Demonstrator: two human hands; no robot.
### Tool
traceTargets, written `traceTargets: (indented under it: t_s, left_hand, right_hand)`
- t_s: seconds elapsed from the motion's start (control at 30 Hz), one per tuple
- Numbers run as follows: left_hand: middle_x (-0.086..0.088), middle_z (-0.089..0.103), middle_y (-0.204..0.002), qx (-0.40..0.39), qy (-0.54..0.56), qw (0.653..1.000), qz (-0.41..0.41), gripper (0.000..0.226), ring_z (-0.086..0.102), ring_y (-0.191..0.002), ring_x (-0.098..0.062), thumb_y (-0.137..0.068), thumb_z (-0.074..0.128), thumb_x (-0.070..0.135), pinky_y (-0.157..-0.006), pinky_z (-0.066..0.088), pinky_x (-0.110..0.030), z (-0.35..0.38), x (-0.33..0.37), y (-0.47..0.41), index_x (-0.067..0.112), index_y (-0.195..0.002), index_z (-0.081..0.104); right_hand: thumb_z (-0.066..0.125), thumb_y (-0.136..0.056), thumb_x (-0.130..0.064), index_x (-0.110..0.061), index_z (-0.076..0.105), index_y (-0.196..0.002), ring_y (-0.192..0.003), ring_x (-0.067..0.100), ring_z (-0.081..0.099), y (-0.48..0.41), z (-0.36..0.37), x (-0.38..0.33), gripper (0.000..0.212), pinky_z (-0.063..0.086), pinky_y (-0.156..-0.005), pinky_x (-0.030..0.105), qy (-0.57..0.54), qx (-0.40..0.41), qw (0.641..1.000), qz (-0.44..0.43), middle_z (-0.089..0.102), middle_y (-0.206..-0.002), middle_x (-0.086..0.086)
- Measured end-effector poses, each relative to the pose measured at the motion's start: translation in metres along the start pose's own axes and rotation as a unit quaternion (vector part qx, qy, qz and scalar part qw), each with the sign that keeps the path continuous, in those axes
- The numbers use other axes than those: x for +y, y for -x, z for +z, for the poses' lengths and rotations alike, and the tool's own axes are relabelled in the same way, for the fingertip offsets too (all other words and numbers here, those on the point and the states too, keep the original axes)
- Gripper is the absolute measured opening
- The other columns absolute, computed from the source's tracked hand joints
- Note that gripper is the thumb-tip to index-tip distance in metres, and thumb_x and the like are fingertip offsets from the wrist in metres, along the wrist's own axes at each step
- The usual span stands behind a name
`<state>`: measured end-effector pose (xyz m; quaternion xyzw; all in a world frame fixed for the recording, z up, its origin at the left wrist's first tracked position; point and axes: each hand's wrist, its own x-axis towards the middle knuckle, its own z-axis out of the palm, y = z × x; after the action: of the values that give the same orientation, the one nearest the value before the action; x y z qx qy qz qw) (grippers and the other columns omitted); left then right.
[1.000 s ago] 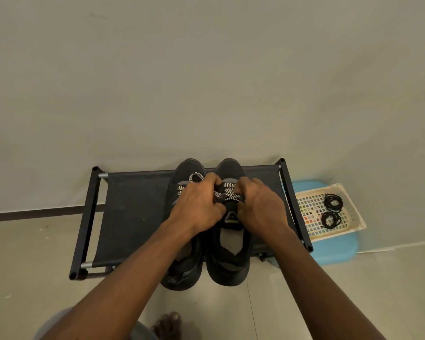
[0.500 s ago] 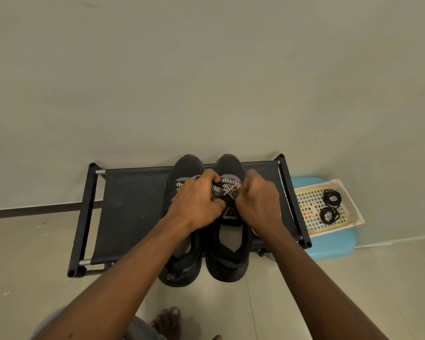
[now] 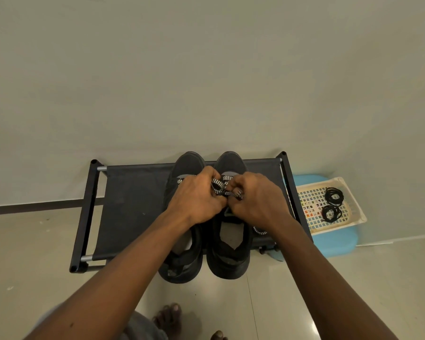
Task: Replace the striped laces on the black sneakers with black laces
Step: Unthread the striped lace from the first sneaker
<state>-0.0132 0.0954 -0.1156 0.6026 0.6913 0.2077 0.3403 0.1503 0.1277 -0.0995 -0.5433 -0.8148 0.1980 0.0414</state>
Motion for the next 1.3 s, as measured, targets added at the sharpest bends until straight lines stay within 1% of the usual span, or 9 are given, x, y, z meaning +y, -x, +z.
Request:
traceTargets:
  t_s: [0.4,0.6,0.7,0.8,0.83,0.97,1.03,1.17,1.3]
  left_hand:
    - [0.009,0.072,-0.082,-0.009,0.003,1.0,-0.002,0.047,0.067,-0.077,-0.006,-0.083,0.078,0.023,-0.073,0.057,-0.032,-0.004,0.001,0.001,0.027,-0.124,0.056]
    - [0.009,0.071,-0.08,-0.023,0.017,0.999,-0.014,0.044,0.067,-0.074,-0.005,-0.086,0.077,0.021,-0.07,0.055,-0.028,-0.006,0.0,0.0,0.029,-0.123,0.054]
    - [0.008,0.072,-0.085,-0.024,0.026,0.999,-0.021,0.043,0.069,-0.078,-0.008,-0.084,0.077,0.023,-0.076,0.06,-0.034,-0.006,0.0,-0.001,0.029,-0.121,0.054]
    - [0.008,0.072,-0.087,-0.022,0.023,0.999,-0.02,0.043,0.069,-0.079,-0.009,-0.084,0.077,0.024,-0.078,0.06,-0.035,-0.005,-0.001,-0.001,0.029,-0.121,0.055]
    - [0.008,0.072,-0.087,-0.021,0.023,0.999,-0.02,0.043,0.068,-0.079,-0.009,-0.084,0.077,0.024,-0.078,0.06,-0.034,-0.005,-0.001,-0.001,0.028,-0.121,0.055]
    - [0.008,0.071,-0.087,-0.017,0.016,1.0,-0.016,0.044,0.068,-0.079,-0.01,-0.084,0.077,0.025,-0.076,0.06,-0.036,-0.004,-0.001,-0.001,0.027,-0.122,0.056]
    - [0.007,0.071,-0.089,-0.014,0.013,1.0,-0.014,0.044,0.068,-0.078,-0.01,-0.084,0.077,0.025,-0.073,0.059,-0.033,-0.004,-0.001,-0.002,0.027,-0.123,0.056]
    - [0.007,0.071,-0.087,-0.022,0.023,0.999,-0.016,0.047,0.068,-0.079,-0.01,-0.085,0.077,0.026,-0.07,0.053,-0.027,-0.005,-0.001,-0.002,0.027,-0.126,0.055]
    - [0.007,0.073,-0.087,-0.026,0.039,0.999,-0.015,0.053,0.07,-0.075,-0.008,-0.085,0.079,0.025,-0.073,0.058,-0.029,-0.004,-0.003,-0.003,0.026,-0.131,0.053]
  right_hand:
    - [0.063,-0.092,-0.019,-0.016,0.063,-0.116,-0.098,0.025,0.057,-0.001,0.006,-0.001,0.024,0.037,-0.068,0.033,0.135,0.076,0.987,-0.043,0.063,-0.106,0.005]
    - [0.051,-0.097,-0.014,-0.016,0.064,-0.096,-0.084,0.028,0.056,-0.007,-0.016,0.019,0.013,0.037,-0.07,0.034,-0.047,0.175,0.971,0.153,0.063,-0.09,0.003]
    - [0.048,-0.102,-0.011,-0.016,0.062,-0.09,-0.078,0.019,0.056,-0.011,-0.022,0.03,0.018,0.037,-0.068,0.028,-0.282,0.178,0.902,0.273,0.063,-0.084,-0.001]
    - [0.046,-0.106,-0.006,-0.009,0.06,-0.096,-0.073,0.01,0.071,-0.015,-0.02,0.019,0.017,0.055,-0.06,0.024,-0.565,0.141,0.764,0.278,0.075,-0.09,0.007]
    - [0.047,-0.106,-0.006,-0.011,0.059,-0.097,-0.071,0.005,0.072,-0.016,-0.018,0.016,0.015,0.055,-0.058,0.021,-0.592,0.135,0.75,0.262,0.075,-0.088,0.006]
    - [0.048,-0.102,-0.01,-0.026,0.063,-0.099,-0.051,-0.002,0.051,-0.014,-0.011,0.014,0.022,0.039,-0.052,0.019,-0.342,0.128,0.922,0.126,0.062,-0.071,-0.007]
    - [0.057,-0.1,-0.022,-0.031,0.066,-0.101,-0.056,-0.002,0.052,-0.009,-0.008,0.011,0.014,0.034,-0.051,0.015,-0.197,0.085,0.975,0.056,0.06,-0.072,-0.015]
    - [0.076,-0.09,-0.033,-0.023,0.072,-0.118,-0.082,0.015,0.066,-0.005,0.001,0.006,0.03,0.045,-0.066,0.021,-0.042,-0.016,0.999,0.023,0.074,-0.099,-0.001]
    - [0.07,-0.091,-0.044,-0.021,0.073,-0.11,-0.088,0.024,0.066,-0.008,0.009,0.008,0.03,0.049,-0.071,0.031,0.084,0.026,0.996,0.024,0.073,-0.099,0.004]
